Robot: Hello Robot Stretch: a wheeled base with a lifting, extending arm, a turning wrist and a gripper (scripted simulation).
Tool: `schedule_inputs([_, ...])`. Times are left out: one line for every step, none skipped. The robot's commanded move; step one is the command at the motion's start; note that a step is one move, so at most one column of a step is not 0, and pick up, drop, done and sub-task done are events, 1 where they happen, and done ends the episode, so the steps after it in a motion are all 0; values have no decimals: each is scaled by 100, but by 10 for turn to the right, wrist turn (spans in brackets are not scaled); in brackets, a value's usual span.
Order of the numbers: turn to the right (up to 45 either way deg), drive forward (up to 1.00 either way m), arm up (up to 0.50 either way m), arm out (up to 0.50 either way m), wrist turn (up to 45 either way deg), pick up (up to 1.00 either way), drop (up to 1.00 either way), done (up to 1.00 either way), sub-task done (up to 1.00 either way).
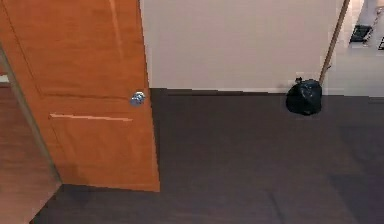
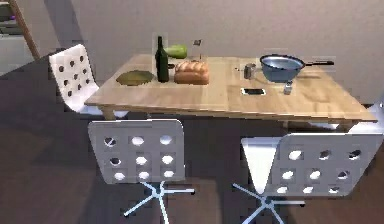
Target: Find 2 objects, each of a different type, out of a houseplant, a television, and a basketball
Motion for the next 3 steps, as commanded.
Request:
schedule_inputs([30, 0, 0, 0, 0, 0, 0, 0, 0])
schedule_inputs([0, 85, 0, 0, 0, 0, 0, 0, 0])
schedule_inputs([450, 0, 0, 0, 0, 0, 0, 0, 0])
